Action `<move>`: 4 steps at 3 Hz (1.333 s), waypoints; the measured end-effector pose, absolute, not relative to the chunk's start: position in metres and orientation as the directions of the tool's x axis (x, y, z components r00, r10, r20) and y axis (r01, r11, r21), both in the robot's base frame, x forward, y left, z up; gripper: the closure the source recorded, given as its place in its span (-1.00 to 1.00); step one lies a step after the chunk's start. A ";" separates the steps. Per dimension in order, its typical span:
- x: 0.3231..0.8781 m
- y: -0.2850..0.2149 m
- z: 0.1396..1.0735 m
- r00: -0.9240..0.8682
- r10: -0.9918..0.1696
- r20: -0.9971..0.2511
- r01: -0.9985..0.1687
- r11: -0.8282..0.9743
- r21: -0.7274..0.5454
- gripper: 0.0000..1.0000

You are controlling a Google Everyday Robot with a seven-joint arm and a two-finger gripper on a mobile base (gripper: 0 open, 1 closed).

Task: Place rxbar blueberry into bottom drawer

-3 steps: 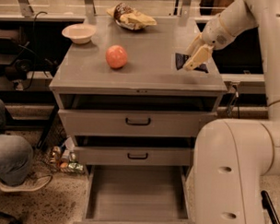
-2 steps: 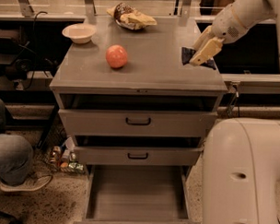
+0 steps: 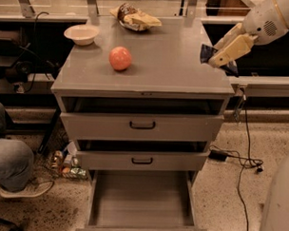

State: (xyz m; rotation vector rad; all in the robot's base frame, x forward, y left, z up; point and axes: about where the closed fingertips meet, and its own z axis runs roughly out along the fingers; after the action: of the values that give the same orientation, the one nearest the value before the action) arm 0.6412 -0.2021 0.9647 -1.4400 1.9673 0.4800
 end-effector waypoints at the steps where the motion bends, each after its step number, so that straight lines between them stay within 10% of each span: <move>1: 0.644 -0.198 0.953 -0.200 -0.707 -0.678 -0.942 0.328 -0.065 1.00; 4: 0.559 -0.206 0.958 -0.307 -0.654 -0.692 -0.911 0.413 0.014 1.00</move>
Offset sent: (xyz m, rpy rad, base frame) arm 0.0007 -0.0003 -0.0167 0.0288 0.0388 -0.0154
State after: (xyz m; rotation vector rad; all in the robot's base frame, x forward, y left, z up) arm 0.5586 -0.2065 0.9579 -1.3221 2.0639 0.5475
